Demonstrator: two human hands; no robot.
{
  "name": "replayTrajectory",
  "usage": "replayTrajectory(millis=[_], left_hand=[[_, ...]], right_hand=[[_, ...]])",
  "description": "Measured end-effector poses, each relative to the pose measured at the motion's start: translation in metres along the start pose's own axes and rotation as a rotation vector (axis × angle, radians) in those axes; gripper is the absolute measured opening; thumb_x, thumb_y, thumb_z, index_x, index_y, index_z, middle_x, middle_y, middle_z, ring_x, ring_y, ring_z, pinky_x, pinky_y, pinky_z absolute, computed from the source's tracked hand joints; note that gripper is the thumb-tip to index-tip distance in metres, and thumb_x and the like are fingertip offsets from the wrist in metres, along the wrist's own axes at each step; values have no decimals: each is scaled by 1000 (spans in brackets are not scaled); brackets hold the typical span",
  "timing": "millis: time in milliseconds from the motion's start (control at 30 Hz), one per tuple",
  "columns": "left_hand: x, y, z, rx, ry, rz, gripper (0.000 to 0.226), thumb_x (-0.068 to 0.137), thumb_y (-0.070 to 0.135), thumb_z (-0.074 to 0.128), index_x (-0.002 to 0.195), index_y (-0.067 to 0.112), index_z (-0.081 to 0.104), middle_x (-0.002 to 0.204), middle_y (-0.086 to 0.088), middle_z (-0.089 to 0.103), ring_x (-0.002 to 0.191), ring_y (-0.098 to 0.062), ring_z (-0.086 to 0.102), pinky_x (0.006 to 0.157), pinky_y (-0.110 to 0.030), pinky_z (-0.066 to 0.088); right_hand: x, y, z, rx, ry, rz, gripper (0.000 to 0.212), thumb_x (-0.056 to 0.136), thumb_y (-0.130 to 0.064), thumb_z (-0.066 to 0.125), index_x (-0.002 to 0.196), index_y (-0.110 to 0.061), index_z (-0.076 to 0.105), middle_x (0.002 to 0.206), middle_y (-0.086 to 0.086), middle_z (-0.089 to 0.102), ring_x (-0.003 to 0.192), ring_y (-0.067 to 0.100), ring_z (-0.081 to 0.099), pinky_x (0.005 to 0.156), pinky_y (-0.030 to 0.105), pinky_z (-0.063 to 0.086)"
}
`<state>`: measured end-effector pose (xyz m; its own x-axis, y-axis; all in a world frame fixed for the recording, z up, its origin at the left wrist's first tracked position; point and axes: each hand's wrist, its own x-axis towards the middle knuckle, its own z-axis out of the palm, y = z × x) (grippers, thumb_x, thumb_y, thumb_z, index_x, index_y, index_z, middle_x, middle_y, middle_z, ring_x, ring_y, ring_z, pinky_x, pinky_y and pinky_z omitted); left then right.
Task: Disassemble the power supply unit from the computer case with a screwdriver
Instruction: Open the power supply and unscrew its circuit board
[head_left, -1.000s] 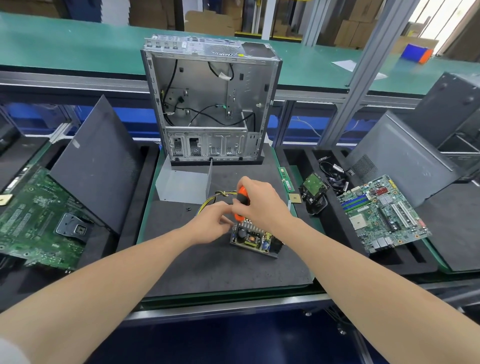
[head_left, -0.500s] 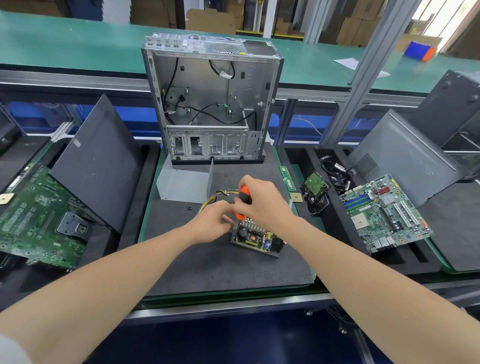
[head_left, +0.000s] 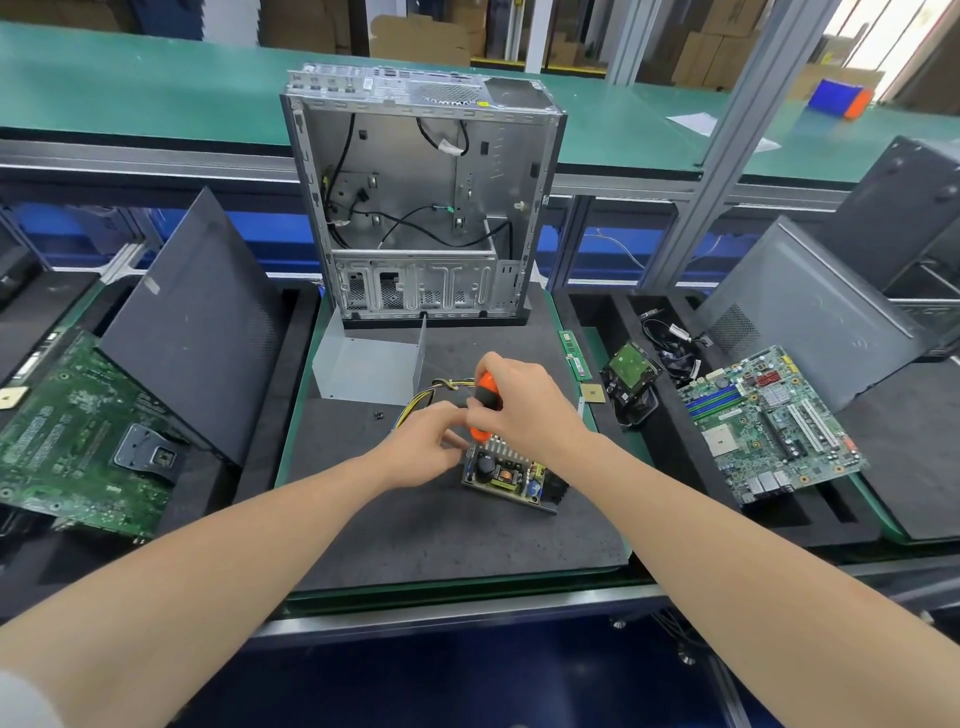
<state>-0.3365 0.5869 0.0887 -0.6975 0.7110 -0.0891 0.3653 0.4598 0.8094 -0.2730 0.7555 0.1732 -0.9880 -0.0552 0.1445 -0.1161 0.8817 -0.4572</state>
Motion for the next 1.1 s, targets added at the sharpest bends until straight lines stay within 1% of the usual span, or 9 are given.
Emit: replayTrajectory(millis=[133, 300, 433, 533, 700, 800, 867, 967, 1100], left_hand=[[-1, 2, 1, -29, 2, 24, 57, 91, 1, 58, 107, 56, 58, 119, 9, 54, 102, -5, 71, 87, -20, 55], [2, 9, -1, -112, 63, 29, 29, 86, 7, 73, 111, 22, 70, 121, 2, 63, 109, -11, 67, 92, -38, 59], [2, 13, -2, -98, 154, 89, 25, 84, 21, 84, 93, 40, 70, 104, 18, 73, 101, -4, 66, 88, -17, 51], [1, 14, -2, -69, 141, 83, 20, 84, 22, 85, 96, 34, 75, 98, 22, 75, 98, 2, 68, 85, -5, 45], [1, 11, 1, -26, 160, 64, 19, 85, 27, 84, 97, 33, 69, 100, 15, 76, 103, 0, 67, 95, -23, 50], [3, 17, 5, -72, 175, 46, 22, 86, 41, 80, 97, 48, 62, 101, 16, 73, 100, 0, 65, 83, -15, 48], [5, 20, 8, -170, 173, 31, 18, 89, 38, 77, 102, 43, 66, 99, 16, 75, 98, 0, 68, 81, -14, 50], [7, 15, 15, -129, 144, -4, 13, 90, 41, 77, 97, 31, 73, 85, 14, 76, 81, -2, 69, 73, -27, 54], [0, 13, 15, -64, 108, 6, 27, 87, 58, 71, 86, 31, 71, 80, 21, 74, 69, 7, 62, 62, -12, 45]], right_hand=[[5, -4, -6, -109, -46, 39, 26, 93, -42, 62, 97, -18, 52, 81, 0, 59, 75, 27, 58, 61, 35, 48], [13, -15, -5, -381, -1, 136, 44, 99, -56, 48, 77, -18, 44, 66, -1, 43, 64, 29, 51, 60, 34, 37], [25, -22, -8, -314, -137, 216, 38, 96, -40, 61, 75, -18, 39, 72, 1, 45, 68, 29, 54, 54, 31, 34], [26, -18, -12, -241, -209, 222, 34, 93, -33, 66, 74, -16, 43, 73, 4, 52, 59, 23, 51, 49, 28, 32], [27, -14, -22, -217, -302, 119, 20, 88, -28, 68, 96, -11, 64, 90, 9, 67, 77, 32, 65, 61, 37, 53], [30, -11, -26, -214, -370, 15, 14, 88, -25, 69, 98, -15, 66, 87, 5, 67, 80, 31, 64, 70, 44, 60], [31, -7, -31, -210, -411, -83, 10, 88, -20, 69, 96, -16, 67, 85, 3, 67, 81, 29, 63, 73, 45, 59], [28, -6, -40, -208, -504, -280, 16, 83, -13, 71, 100, -12, 71, 90, 4, 67, 82, 24, 60, 74, 38, 53], [21, -14, -46, -233, -527, -368, 17, 85, -15, 68, 101, -11, 72, 90, 5, 67, 82, 24, 60, 70, 35, 49]])
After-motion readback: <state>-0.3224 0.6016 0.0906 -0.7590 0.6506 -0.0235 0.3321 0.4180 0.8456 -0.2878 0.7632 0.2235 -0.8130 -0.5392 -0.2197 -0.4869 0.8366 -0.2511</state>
